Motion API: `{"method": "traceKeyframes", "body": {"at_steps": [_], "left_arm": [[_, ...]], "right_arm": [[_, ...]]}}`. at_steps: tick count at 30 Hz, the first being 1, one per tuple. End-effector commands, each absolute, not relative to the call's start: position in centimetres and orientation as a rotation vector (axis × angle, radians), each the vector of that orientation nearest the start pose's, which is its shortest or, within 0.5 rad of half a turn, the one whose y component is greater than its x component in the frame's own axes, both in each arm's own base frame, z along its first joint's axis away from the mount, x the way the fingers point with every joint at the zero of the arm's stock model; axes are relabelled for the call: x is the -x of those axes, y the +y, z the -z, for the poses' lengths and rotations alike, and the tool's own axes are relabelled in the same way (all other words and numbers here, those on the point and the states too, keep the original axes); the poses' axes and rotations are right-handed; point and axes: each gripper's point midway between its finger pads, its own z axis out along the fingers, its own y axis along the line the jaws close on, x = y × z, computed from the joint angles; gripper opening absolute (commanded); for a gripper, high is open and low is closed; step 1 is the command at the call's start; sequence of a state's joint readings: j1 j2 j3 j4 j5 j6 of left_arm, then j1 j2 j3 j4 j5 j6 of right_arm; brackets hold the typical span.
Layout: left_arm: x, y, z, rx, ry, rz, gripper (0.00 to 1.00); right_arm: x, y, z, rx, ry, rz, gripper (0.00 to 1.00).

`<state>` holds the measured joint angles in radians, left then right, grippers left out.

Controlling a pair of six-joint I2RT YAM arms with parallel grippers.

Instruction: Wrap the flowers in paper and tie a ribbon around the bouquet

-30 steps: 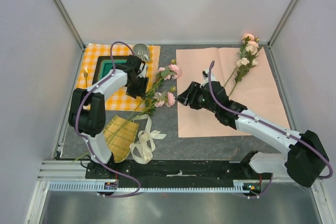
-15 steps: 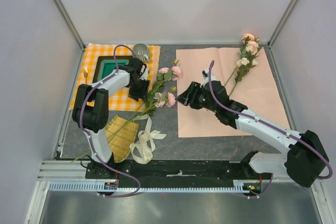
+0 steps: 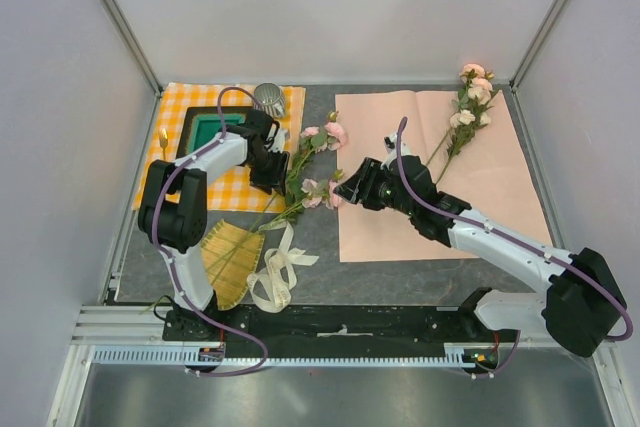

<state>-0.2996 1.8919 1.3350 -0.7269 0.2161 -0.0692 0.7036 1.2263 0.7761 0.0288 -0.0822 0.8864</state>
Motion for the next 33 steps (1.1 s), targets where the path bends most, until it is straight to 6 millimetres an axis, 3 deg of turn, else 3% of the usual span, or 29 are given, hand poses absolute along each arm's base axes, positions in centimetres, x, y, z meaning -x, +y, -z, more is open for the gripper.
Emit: {"method": "traceKeyframes", "body": {"at_steps": [1, 2, 3, 6, 9, 11, 12, 13, 14, 17, 20, 21, 22, 24, 25, 29, 33], "left_arm": [[-34.9, -15.4, -3.6, -0.417, 2.831, 0.417, 0.46], [-34.9, -15.2, -3.4, -0.415, 2.835, 0.401, 0.43], [-35.0, -15.0, -3.4, -0.403, 2.837, 0.381, 0.32], [-35.6, -14.3, -4.0, -0.374, 2.811, 0.311, 0.18], [-36.5, -13.8, -6.4, -0.336, 2.749, 0.266, 0.1], [-37.0, -13.4, -9.3, -0.294, 2.689, 0.231, 0.09], [-37.3, -13.6, -11.2, -0.262, 2.649, 0.24, 0.02], [-37.3, -13.4, -12.6, -0.236, 2.617, 0.237, 0.02], [-37.2, -13.7, -15.6, -0.23, 2.54, 0.269, 0.02], [-36.7, -14.2, -20.7, -0.185, 2.42, 0.353, 0.01], [-35.2, -17.0, -24.2, -0.161, 2.328, 0.6, 0.01], [-34.4, -18.0, -24.1, -0.128, 2.327, 0.697, 0.02], [-34.0, -19.6, -25.3, -0.155, 2.272, 0.828, 0.02], [-32.7, -20.6, -25.7, -0.089, 2.249, 0.954, 0.02], [-32.9, -21.6, -27.3, -0.117, 2.162, 1.025, 0.02], [-31.8, -22.8, -29.1, -0.077, 2.014, 1.154, 0.02], [-31.1, -23.6, -28.9, -0.034, 1.972, 1.163, 0.02]], "right_arm": [[-27.0, 29.2, -19.3, -0.132, 2.13, -1.097, 0.56], [-26.9, 29.2, -19.1, -0.133, 2.134, -1.094, 0.56], [-27.0, 29.2, -19.1, -0.133, 2.133, -1.095, 0.56], [-26.9, 29.3, -18.8, -0.132, 2.142, -1.1, 0.56], [-26.9, 29.7, -18.5, -0.13, 2.151, -1.116, 0.56], [-26.9, 30.2, -18.2, -0.114, 2.159, -1.136, 0.56], [-26.9, 30.4, -18.2, -0.094, 2.157, -1.142, 0.56], [-27.1, 30.9, -18.6, -0.068, 2.14, -1.16, 0.59], [-26.8, 31.8, -18.8, -0.007, 2.144, -1.204, 0.62], [-26.5, 33.8, -19.9, 0.15, 2.115, -1.273, 0.7], [-26.2, 35.9, -22.0, 0.26, 2.037, -1.349, 0.77], [-25.5, 36.6, -22.8, 0.31, 2.013, -1.406, 0.78], [-25.1, 37.5, -24.3, 0.332, 1.953, -1.463, 0.79], [-24.3, 38.3, -25.6, 0.371, 1.896, -1.542, 0.8], [-23.8, 38.6, -26.4, 0.353, 1.864, -1.586, 0.81], [-23.8, 38.4, -27.1, 0.211, 1.837, -1.675, 0.82], [-23.2, 38.6, -28.3, 0.122, 1.774, -1.75, 0.82]]}}
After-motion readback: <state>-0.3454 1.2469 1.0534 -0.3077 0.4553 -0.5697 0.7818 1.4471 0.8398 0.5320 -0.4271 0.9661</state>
